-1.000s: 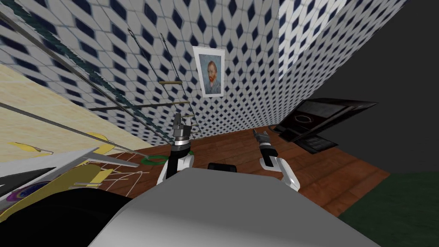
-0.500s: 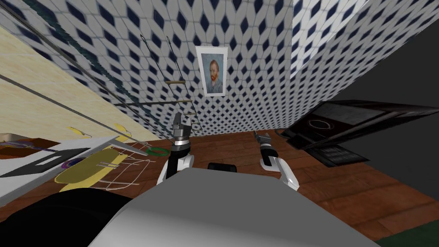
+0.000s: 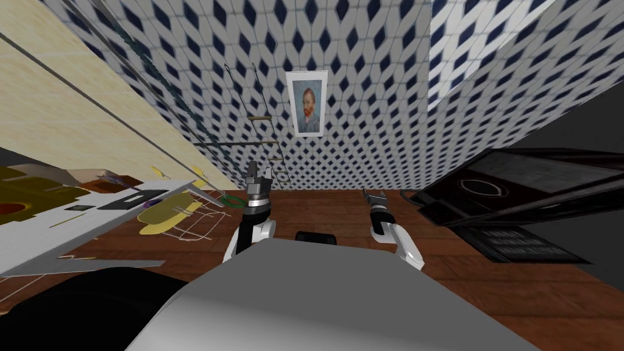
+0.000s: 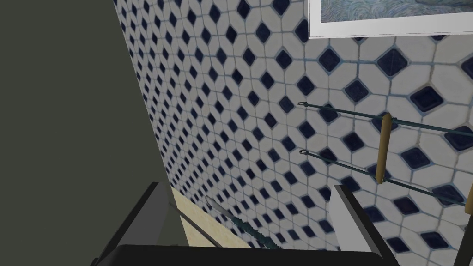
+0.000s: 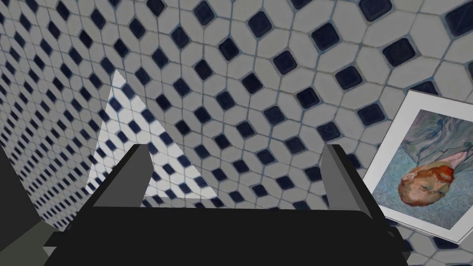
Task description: Push the door open
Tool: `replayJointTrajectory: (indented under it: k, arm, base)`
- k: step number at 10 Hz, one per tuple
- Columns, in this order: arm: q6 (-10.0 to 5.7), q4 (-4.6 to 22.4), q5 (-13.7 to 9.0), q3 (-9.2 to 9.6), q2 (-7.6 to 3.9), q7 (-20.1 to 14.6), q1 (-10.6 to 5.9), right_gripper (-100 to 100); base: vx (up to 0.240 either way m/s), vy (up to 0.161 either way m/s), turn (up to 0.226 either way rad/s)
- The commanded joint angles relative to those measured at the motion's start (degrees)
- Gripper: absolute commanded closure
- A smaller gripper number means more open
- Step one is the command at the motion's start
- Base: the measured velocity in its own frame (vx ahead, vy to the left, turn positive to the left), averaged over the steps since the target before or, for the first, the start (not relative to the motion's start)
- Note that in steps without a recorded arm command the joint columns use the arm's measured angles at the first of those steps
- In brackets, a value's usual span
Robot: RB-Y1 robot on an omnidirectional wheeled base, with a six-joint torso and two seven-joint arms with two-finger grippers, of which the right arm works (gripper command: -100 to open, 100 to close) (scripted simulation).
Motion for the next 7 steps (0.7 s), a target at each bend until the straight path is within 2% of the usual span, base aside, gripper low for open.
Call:
replayJointTrajectory:
  k: [1,4,6,7]
  arm:
    - [1.21,1.1,1.6,-0.27,-0.05,0.8,-0.36,-100]
    - [3.30,3.0,4.5,-0.79,-0.11,2.2,-0.86,-100]
    - [5.07,4.5,6.9,-1.24,-0.08,3.3,-1.27,-100]
    - [5.42,4.9,7.4,-1.33,-0.07,3.6,-1.35,-100]
  base:
    - [-0.076,-0.185,0.209]
    - [-0.068,-0.187,0.218]
    - [-0.131,-0.206,0.256]
    - [-0.145,-0.165,0.177]
